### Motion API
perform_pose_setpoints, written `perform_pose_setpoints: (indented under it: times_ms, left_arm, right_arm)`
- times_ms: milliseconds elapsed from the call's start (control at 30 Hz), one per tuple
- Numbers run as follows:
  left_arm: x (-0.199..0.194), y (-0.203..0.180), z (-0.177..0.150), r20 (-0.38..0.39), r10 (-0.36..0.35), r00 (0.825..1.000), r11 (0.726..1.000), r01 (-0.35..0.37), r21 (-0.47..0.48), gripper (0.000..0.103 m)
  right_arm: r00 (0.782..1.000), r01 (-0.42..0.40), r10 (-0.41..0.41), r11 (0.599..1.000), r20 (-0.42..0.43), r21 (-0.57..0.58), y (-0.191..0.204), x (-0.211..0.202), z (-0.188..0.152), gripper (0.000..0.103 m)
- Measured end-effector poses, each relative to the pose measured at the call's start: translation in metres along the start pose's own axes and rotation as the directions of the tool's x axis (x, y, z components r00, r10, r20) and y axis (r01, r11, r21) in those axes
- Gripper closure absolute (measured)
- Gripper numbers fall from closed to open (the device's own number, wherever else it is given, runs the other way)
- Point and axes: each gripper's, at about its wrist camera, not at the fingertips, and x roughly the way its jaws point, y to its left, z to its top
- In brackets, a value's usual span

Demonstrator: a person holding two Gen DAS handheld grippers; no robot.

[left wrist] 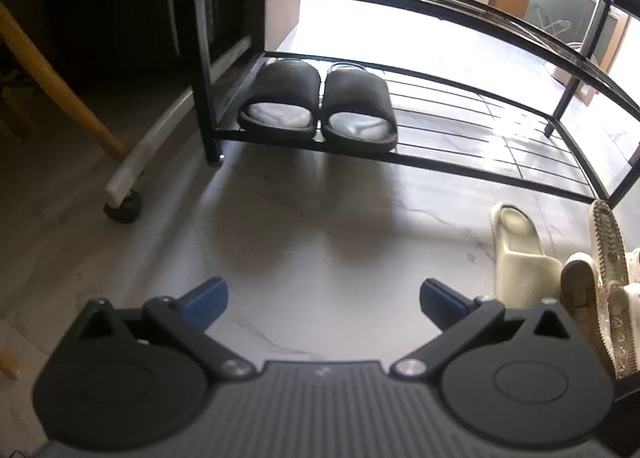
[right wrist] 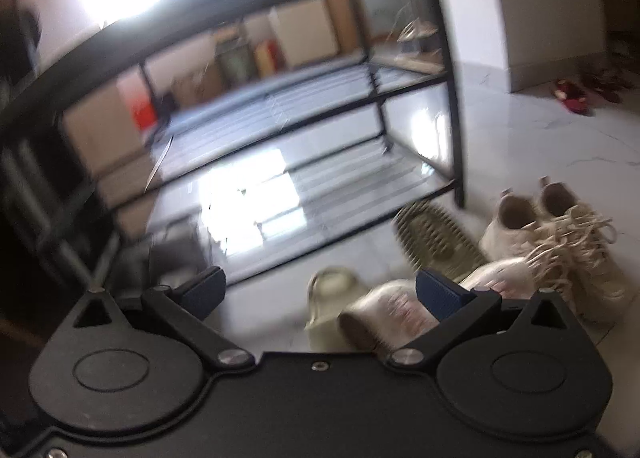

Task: Organize scattered shoes
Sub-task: 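Move both tools toward the pile of shoes beside the rack, then bring the left gripper to the heel of a white embroidered shoe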

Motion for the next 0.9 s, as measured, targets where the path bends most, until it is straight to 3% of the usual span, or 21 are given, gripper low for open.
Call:
perform_pose_setpoints:
  times_ms: [200,433,567,733,833,900]
  left_arm:
    - [0.001,-0.034,0.0,-0.02,-0.168,0.986,0.982,0.169,0.088,0.001]
    - [0.016,-0.085,0.004,-0.095,-0.236,0.967,0.954,0.249,0.166,0.001]
    - [0.023,-0.109,0.011,-0.125,-0.264,0.956,0.945,0.282,0.165,0.001]
    - [0.045,-0.14,0.018,-0.194,-0.319,0.928,0.925,0.35,0.151,0.001]
    - [0.058,-0.161,0.02,-0.217,-0.322,0.921,0.92,0.359,0.158,0.001]
    - [0.068,-0.173,0.021,-0.261,-0.337,0.904,0.914,0.381,0.138,0.001]
  right_arm:
    - [0.992,0.052,-0.064,0.992,0.11,0.114,-0.047,-0.025,0.006,0.0]
    - [0.983,0.057,-0.108,0.948,0.148,0.312,-0.1,-0.041,-0.003,0.0]
    - [0.986,0.024,-0.081,0.935,0.147,0.353,-0.108,-0.041,-0.011,0.0]
    - [0.996,-0.031,-0.006,0.916,0.09,0.4,-0.115,-0.03,-0.019,0.0]
    - [0.996,-0.072,0.037,0.88,0.085,0.469,-0.128,-0.027,-0.025,0.0]
    - [0.996,-0.091,0.067,0.847,0.065,0.524,-0.14,-0.021,-0.03,0.0]
